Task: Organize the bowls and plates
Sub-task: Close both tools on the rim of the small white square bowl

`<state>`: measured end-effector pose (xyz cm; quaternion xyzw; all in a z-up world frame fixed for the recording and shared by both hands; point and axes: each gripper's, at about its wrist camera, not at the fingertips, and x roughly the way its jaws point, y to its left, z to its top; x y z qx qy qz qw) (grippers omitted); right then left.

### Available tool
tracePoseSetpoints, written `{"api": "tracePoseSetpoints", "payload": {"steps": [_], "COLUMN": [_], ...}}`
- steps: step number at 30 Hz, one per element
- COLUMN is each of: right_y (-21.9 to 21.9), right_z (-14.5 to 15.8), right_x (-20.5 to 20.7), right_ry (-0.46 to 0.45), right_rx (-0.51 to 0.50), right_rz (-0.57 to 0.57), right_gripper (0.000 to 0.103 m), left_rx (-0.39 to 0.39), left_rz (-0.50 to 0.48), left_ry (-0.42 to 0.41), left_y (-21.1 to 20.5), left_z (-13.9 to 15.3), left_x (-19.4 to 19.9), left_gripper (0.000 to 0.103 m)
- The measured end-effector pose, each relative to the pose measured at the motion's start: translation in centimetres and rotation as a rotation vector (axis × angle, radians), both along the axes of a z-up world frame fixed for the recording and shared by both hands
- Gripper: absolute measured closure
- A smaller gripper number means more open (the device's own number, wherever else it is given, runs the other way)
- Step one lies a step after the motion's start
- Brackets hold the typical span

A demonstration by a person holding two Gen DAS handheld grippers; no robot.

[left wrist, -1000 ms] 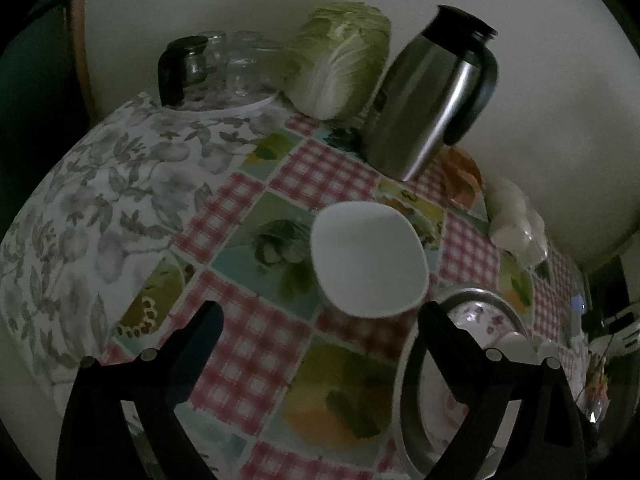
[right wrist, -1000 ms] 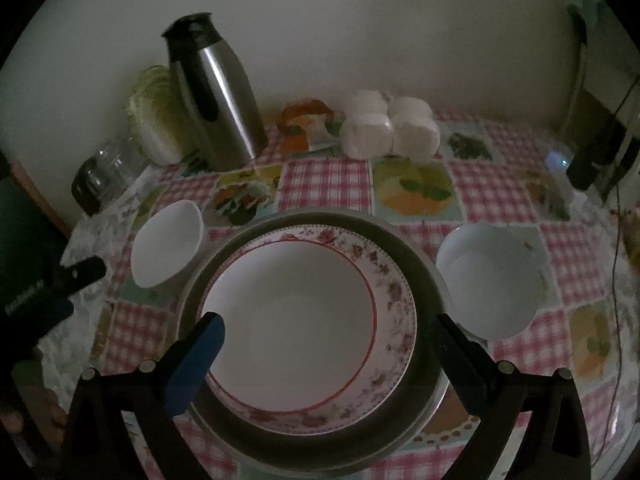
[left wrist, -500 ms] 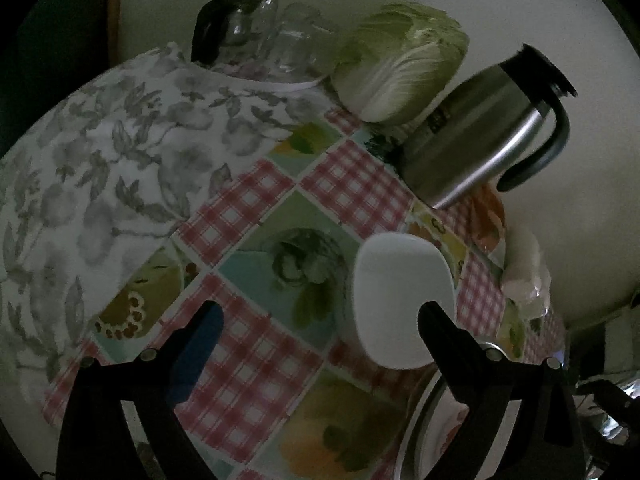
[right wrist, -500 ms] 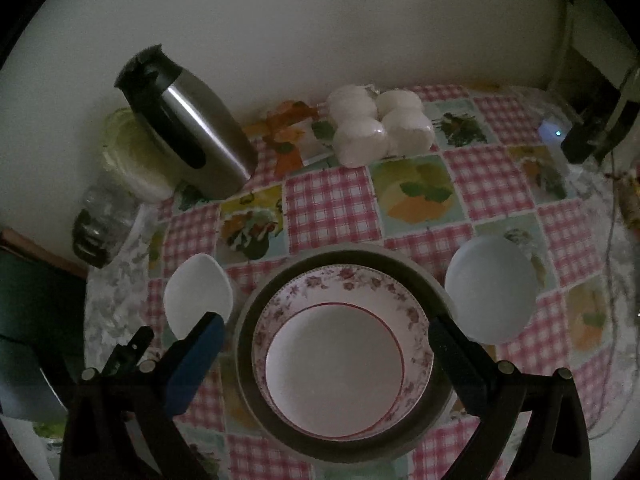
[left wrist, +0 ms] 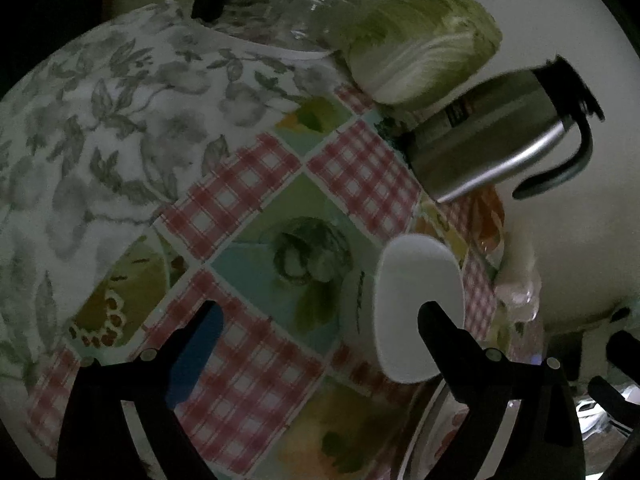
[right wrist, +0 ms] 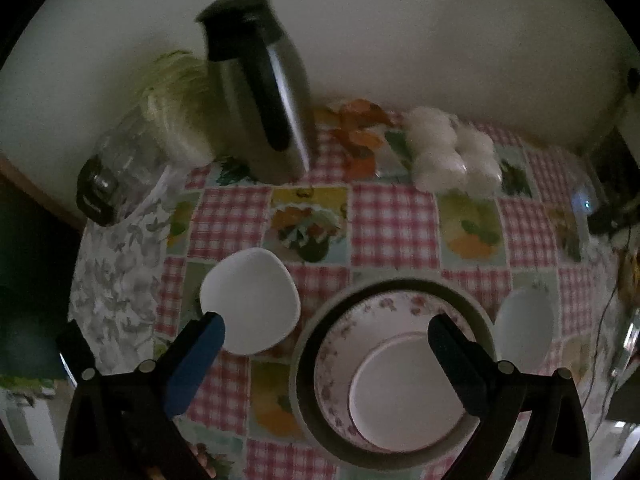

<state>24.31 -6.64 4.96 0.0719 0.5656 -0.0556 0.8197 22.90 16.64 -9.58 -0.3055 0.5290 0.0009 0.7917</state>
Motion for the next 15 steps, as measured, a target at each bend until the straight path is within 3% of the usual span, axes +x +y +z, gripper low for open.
{"api": "tracePoseSetpoints", "payload": {"steps": [7,15], "right_y": [1.8,2.3], "right_z": [-2.5,-6.8], "right_x": [1.9,3.1], "right_ry": [0.031,0.078], "right_rx": [-0.030,-0.026], "right_rz": [0.064,0.078], "right_gripper": [0.011,0.012], "left_rx": [-0.060,-0.091], "left_rz": [0.022,-0.011], "left_ry": [-0.018,0.003], "left_y": [0.6,-0.9], "left_z": [-0.4,-1.7], "left_x": [0.6,1.7], "left_gripper": [0.005,0.010]}}
